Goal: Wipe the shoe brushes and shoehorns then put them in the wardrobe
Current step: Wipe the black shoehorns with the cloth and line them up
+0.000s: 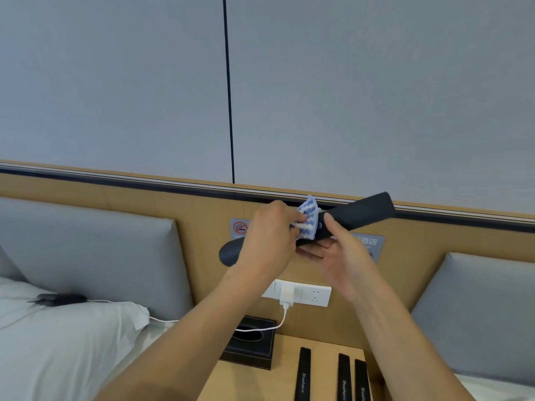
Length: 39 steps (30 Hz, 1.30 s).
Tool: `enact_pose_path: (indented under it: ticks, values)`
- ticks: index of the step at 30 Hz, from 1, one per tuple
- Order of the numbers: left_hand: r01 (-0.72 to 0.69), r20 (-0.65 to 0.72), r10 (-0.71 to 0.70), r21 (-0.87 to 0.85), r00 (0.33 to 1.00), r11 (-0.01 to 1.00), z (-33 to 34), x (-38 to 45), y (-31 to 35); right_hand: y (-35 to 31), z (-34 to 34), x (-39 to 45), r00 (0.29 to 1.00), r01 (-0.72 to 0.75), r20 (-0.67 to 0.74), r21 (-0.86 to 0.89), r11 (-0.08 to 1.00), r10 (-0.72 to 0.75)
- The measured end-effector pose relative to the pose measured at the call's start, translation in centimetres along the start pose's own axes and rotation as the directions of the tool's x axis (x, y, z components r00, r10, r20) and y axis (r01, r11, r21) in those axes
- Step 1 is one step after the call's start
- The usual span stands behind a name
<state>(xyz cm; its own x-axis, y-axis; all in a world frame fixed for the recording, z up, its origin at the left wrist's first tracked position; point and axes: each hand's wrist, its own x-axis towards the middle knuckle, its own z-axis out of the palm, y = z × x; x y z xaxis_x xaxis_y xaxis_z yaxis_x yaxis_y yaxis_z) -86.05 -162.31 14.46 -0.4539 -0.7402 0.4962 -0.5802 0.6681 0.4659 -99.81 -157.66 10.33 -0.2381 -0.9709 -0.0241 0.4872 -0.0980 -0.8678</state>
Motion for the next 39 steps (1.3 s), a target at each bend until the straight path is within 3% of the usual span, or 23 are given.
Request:
enact_pose_path:
  ticks: [5, 11, 21, 28, 39]
  values:
    - [-0.036, -0.005, 0.036, 0.02, 0.999, 0.999, 1.3, -0.5, -0.7, 0.7, 0.4, 0.2, 0.991, 0.041, -0.128, -0.026, 0.999, -0.044]
    - [0.031, -0.081, -0.025, 0.068, 0.996, 0.997, 2.2, -1.4, -3.5, 0.8, -0.3, -0.2, 0.974, 0.105, -0.211, 0.109, 0.988, -0.08]
    - [0.285, -0.181, -0.286, -0.027, 0.941, 0.958, 0.5, -2.3, -10.7, 0.3, -1.8, -0.7, 0.971, 0.119, -0.227, 0.168, 0.979, -0.08]
    - [0.4, -0.201, -0.405, -0.068, 0.892, 0.914, 1.3, -3.1, -11.3, 1.1, -1.1, -0.8, 0.981, 0.093, -0.179, 0.113, 0.989, -0.072]
    - [0.201, 0.044, -0.199, -0.062, 0.979, 0.978, 4.3, -3.7, -4.6, 3.4, -1.2, -0.1, 0.98, -0.006, -0.199, 0.048, 0.999, 0.016]
